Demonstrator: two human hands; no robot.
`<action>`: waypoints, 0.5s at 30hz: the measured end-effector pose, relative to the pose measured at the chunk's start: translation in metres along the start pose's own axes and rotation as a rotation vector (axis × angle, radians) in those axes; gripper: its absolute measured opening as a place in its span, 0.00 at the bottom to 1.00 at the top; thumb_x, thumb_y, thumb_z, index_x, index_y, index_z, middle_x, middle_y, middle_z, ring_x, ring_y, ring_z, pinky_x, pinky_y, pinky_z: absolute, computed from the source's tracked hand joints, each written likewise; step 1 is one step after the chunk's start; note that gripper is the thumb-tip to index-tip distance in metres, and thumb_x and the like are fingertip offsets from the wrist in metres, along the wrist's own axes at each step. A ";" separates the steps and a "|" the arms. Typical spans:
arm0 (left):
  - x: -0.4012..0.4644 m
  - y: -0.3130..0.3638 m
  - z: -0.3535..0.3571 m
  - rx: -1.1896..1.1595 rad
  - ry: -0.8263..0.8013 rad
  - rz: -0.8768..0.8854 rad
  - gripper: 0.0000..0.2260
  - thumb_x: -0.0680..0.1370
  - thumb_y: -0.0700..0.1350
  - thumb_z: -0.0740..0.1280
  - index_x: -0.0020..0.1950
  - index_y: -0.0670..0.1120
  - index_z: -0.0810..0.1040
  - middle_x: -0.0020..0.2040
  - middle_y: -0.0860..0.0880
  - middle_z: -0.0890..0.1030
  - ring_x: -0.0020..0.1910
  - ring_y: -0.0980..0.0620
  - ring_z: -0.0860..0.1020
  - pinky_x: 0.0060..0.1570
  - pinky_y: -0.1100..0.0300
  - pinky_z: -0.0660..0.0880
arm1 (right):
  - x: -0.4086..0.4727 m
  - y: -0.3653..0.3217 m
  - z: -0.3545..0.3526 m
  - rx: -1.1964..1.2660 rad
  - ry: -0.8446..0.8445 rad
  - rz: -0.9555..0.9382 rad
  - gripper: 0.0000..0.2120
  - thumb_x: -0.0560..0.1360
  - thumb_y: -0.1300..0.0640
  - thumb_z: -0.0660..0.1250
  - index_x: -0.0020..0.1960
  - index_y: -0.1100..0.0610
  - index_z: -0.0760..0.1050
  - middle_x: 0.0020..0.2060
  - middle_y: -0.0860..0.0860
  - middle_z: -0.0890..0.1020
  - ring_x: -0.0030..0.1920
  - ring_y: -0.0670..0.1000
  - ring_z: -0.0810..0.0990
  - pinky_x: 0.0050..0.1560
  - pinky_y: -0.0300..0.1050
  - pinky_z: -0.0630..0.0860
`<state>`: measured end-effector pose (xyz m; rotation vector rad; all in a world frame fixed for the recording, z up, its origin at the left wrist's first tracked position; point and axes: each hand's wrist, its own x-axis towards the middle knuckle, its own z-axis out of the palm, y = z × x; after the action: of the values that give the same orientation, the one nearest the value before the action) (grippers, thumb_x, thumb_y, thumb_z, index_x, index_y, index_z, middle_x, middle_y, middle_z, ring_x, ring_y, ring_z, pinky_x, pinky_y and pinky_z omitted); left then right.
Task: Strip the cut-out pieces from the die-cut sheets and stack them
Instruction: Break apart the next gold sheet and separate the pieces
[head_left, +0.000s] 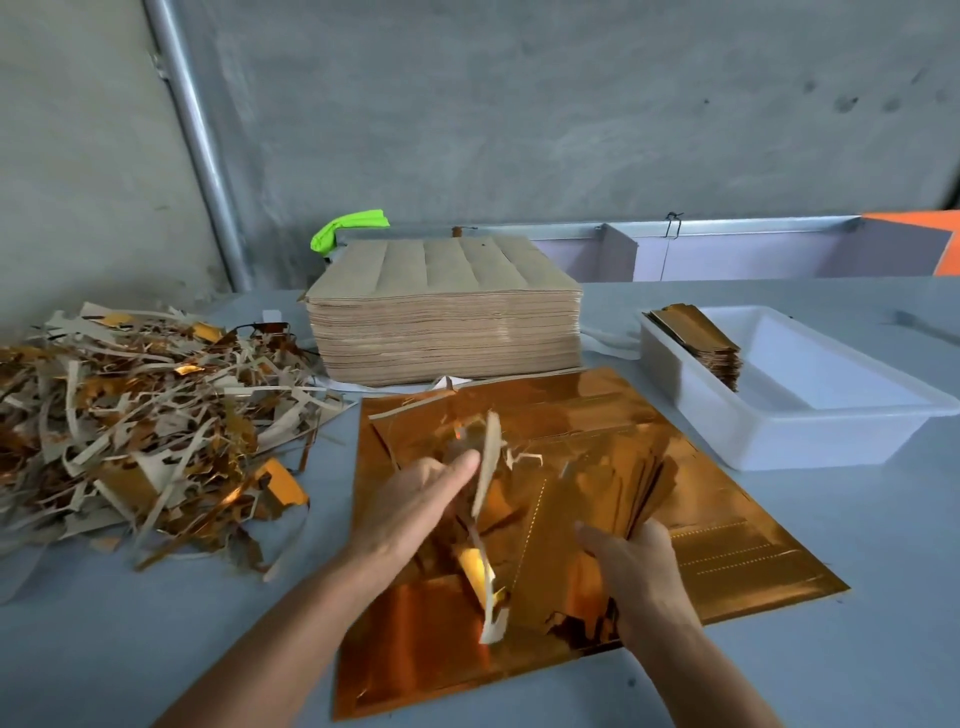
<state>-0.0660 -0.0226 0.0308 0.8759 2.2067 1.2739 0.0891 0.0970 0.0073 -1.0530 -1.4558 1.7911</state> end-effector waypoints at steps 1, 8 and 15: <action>0.001 0.002 0.005 0.032 -0.012 0.017 0.33 0.69 0.74 0.56 0.47 0.45 0.76 0.36 0.52 0.72 0.34 0.55 0.69 0.36 0.61 0.65 | 0.000 -0.001 0.003 -0.005 -0.011 0.001 0.11 0.75 0.63 0.67 0.41 0.50 0.70 0.37 0.50 0.78 0.38 0.51 0.77 0.31 0.44 0.73; 0.002 0.001 0.026 0.322 -0.014 0.170 0.11 0.73 0.59 0.67 0.48 0.53 0.78 0.48 0.60 0.76 0.51 0.61 0.75 0.37 0.75 0.61 | -0.001 -0.004 0.005 -0.053 -0.043 0.008 0.12 0.74 0.64 0.68 0.39 0.50 0.70 0.35 0.49 0.79 0.37 0.50 0.78 0.31 0.42 0.72; 0.000 0.006 0.044 0.596 0.007 0.222 0.15 0.74 0.61 0.66 0.51 0.52 0.76 0.49 0.56 0.79 0.41 0.61 0.76 0.34 0.68 0.72 | 0.000 -0.002 0.002 -0.065 -0.064 0.070 0.08 0.74 0.63 0.68 0.42 0.53 0.71 0.37 0.53 0.80 0.38 0.53 0.80 0.34 0.47 0.77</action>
<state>-0.0357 0.0056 0.0153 1.3636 2.5954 0.6924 0.0874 0.0968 0.0093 -1.1001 -1.5424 1.8529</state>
